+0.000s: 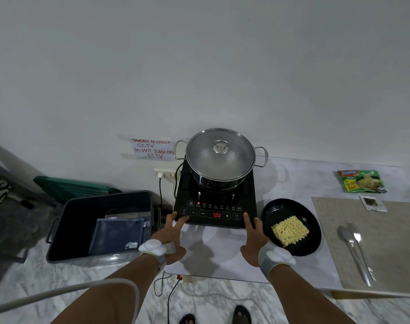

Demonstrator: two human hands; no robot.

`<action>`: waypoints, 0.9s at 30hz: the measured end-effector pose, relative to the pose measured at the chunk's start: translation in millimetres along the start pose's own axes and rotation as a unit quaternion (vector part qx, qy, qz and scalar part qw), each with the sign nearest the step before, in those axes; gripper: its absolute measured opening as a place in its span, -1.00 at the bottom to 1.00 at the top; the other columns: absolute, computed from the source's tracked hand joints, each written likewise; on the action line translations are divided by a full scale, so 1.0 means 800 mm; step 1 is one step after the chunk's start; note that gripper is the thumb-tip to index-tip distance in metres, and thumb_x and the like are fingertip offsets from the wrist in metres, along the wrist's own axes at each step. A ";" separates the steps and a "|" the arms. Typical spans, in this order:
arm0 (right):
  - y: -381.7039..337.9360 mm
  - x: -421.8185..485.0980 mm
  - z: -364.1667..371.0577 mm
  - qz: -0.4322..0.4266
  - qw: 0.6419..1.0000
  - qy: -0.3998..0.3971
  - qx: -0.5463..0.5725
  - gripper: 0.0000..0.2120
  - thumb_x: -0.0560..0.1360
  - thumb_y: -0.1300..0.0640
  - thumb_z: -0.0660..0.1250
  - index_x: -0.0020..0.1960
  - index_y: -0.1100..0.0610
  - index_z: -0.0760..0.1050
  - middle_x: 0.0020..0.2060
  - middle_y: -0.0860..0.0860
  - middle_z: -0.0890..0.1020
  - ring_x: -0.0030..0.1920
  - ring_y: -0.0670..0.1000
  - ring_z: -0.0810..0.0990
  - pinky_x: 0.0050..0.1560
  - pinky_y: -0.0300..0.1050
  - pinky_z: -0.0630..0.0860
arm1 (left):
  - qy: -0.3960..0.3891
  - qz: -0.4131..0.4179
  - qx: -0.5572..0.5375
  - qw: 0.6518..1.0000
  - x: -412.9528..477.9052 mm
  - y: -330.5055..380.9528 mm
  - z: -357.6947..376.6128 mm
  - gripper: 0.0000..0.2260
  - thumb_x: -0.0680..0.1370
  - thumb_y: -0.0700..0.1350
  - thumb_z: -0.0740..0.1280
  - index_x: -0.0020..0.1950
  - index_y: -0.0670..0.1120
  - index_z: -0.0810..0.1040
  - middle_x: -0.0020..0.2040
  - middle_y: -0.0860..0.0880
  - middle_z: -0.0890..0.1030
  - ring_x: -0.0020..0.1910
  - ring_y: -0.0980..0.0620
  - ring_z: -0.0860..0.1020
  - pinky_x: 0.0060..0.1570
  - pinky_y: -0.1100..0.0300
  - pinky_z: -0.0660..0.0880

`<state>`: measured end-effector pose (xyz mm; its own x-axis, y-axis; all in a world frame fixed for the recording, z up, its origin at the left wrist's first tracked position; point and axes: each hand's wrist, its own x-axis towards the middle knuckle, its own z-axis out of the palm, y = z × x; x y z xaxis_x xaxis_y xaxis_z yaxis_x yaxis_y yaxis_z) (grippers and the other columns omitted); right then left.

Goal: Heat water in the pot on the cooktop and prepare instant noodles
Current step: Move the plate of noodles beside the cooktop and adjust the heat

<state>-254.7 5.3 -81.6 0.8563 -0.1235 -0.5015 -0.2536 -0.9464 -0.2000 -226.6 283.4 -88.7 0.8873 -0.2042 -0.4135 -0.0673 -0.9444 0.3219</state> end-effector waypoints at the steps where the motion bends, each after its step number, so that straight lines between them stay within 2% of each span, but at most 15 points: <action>1: 0.001 0.000 0.000 -0.001 1.000 0.000 0.001 -0.06 0.49 0.09 0.26 0.54 -0.13 -0.39 0.57 0.01 -0.13 0.36 0.22 0.45 0.27 0.07 0.52 | 0.000 0.002 0.000 1.000 0.000 0.000 0.000 -0.14 0.30 -0.07 0.36 0.51 0.21 0.00 0.56 0.01 -0.07 -0.06 -0.09 0.65 -0.16 0.15 0.61; 6: 0.000 0.001 0.000 -0.001 1.000 0.005 0.009 -0.06 0.49 0.11 0.26 0.54 -0.13 -0.39 0.57 0.00 -0.13 0.29 0.21 0.51 0.15 -0.02 0.55 | 0.007 0.009 0.004 1.000 0.000 -0.001 0.001 -0.15 0.30 -0.07 0.36 0.51 0.20 0.03 0.55 -0.01 -0.05 -0.08 -0.09 0.65 -0.25 0.19 0.55; 16: 0.001 0.003 0.003 -0.004 1.000 0.009 0.001 -0.05 0.48 0.11 0.26 0.53 -0.14 -0.41 0.56 -0.01 -0.12 0.34 0.21 0.47 0.21 0.04 0.56 | 0.013 0.005 0.004 1.000 0.002 -0.003 0.004 -0.15 0.28 -0.07 0.35 0.50 0.21 0.03 0.55 -0.01 -0.04 -0.09 -0.08 0.65 -0.23 0.17 0.59; 21: 0.004 0.004 0.005 -0.006 1.000 0.014 -0.003 -0.05 0.48 0.10 0.25 0.51 -0.16 -0.45 0.57 0.00 -0.13 0.27 0.20 0.54 0.17 0.04 0.57 | 0.020 0.006 0.002 1.000 0.005 -0.005 0.008 -0.15 0.26 -0.05 0.35 0.47 0.24 0.03 0.52 0.03 -0.03 -0.09 -0.07 0.65 -0.25 0.18 0.59; 26: 0.003 0.003 0.008 -0.011 1.000 0.025 0.008 -0.03 0.48 0.10 0.25 0.50 -0.19 -0.47 0.56 -0.02 -0.12 0.11 0.17 0.62 -0.05 -0.05 0.58 | 0.024 0.007 -0.001 1.000 0.006 -0.007 0.011 -0.15 0.25 -0.05 0.35 0.46 0.25 0.02 0.52 0.04 -0.03 -0.12 -0.06 0.65 -0.24 0.18 0.61; 27: 0.003 0.003 0.009 -0.008 1.000 0.024 0.003 -0.04 0.48 0.09 0.25 0.51 -0.17 -0.46 0.56 -0.02 -0.12 0.13 0.17 0.61 -0.04 -0.05 0.58 | 0.023 0.006 -0.001 1.000 0.006 -0.007 0.011 -0.14 0.25 -0.05 0.35 0.46 0.25 0.02 0.52 0.04 -0.03 -0.12 -0.06 0.65 -0.24 0.18 0.60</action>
<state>-256.4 4.8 -89.8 0.8808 -0.1231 -0.4572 -0.2423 -0.9468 -0.2119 -226.2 285.7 -100.3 0.9064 -0.2040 -0.3700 -0.0781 -0.9415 0.3278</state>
